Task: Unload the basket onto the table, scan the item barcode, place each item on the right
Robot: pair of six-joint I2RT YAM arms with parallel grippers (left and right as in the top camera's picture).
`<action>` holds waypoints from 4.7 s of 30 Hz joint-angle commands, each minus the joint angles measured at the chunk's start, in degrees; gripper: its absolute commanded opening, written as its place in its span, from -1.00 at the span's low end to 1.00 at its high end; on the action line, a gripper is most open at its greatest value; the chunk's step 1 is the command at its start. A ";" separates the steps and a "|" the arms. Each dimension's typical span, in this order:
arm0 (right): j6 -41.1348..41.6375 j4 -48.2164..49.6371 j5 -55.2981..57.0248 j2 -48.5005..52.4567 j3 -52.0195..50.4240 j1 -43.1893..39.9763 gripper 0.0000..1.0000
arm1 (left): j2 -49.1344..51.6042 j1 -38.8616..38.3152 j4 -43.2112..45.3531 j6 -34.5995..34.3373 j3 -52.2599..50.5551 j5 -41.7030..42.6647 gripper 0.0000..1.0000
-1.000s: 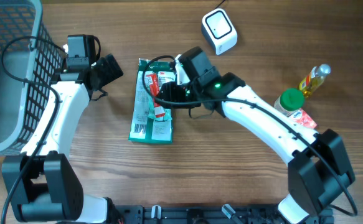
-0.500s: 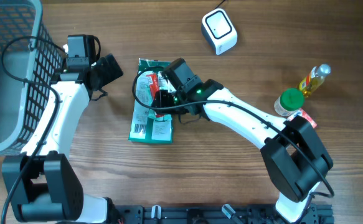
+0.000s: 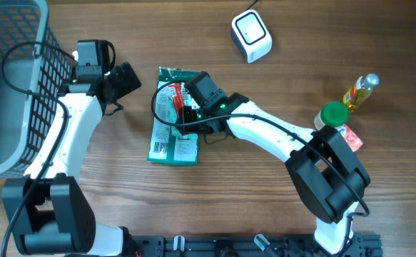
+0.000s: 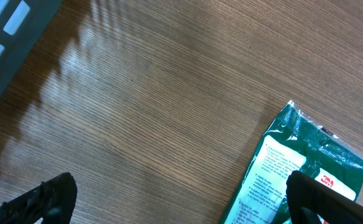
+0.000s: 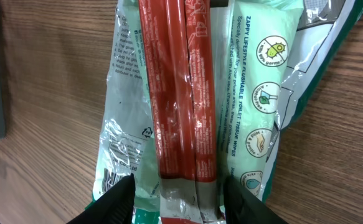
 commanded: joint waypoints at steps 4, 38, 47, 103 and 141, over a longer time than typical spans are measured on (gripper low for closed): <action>0.74 -0.17 2.75 2.69 -0.59 1.16 -0.23 | -0.68 0.15 0.02 0.28 0.72 0.26 1.00; -31.21 -15.12 -24.85 -6.40 -0.15 -8.11 -0.91 | -0.68 0.09 -0.35 0.26 0.72 5.27 1.00; -33.90 -16.85 -28.02 -6.40 -0.15 -10.08 -0.91 | -0.72 0.11 -2.69 4.98 0.72 50.51 0.67; -32.13 -10.21 -36.39 -6.40 -0.15 -14.73 0.03 | -0.70 -2.56 -5.84 2.99 0.72 49.11 -0.92; -11.96 17.70 -71.63 -6.40 -0.15 -16.96 -0.17 | -0.70 10.88 3.87 -2.73 0.72 93.29 -0.92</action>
